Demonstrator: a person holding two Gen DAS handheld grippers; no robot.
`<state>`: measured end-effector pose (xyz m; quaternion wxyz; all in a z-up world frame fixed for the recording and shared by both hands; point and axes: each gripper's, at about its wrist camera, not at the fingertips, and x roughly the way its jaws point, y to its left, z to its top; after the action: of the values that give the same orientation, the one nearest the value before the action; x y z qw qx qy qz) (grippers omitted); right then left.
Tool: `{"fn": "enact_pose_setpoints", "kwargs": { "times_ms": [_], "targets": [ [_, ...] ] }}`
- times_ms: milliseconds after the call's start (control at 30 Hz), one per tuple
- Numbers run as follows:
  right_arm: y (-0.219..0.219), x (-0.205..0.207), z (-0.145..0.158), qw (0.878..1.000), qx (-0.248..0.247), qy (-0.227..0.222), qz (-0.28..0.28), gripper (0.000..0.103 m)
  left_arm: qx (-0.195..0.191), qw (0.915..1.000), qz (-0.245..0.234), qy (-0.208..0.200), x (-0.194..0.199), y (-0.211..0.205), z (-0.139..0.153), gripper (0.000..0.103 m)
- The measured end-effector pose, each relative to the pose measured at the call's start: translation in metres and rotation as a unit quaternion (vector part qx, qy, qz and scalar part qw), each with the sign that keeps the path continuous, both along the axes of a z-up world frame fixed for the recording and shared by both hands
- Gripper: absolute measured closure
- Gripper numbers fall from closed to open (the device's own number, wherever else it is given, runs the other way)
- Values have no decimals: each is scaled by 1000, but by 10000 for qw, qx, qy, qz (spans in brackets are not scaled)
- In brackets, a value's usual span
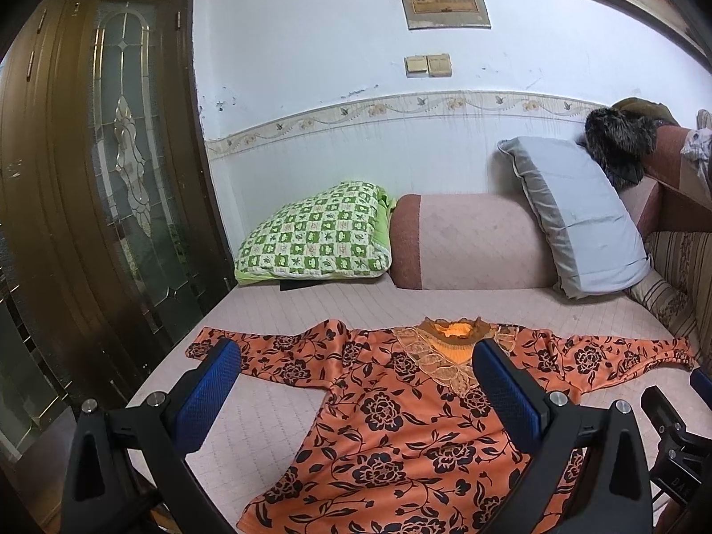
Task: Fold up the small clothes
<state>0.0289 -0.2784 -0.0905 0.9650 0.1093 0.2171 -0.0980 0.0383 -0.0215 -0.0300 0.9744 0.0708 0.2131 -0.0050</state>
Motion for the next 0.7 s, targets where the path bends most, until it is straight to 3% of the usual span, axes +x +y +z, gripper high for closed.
{"fn": "enact_pose_setpoints", "kwargs": {
  "times_ms": [400,567,700],
  "targets": [
    [-47,25,-22,9990,43,206,-395,1,-7,9994,-181,305,50,-38,-25,0],
    [-89,35,-37,9962,190,365,-763,1,-105,9982,-344,470,80,-69,-44,0],
    [-136,37,-55,9908,413,523,-1181,1,-262,9941,-494,927,119,-101,-76,0]
  ]
}}
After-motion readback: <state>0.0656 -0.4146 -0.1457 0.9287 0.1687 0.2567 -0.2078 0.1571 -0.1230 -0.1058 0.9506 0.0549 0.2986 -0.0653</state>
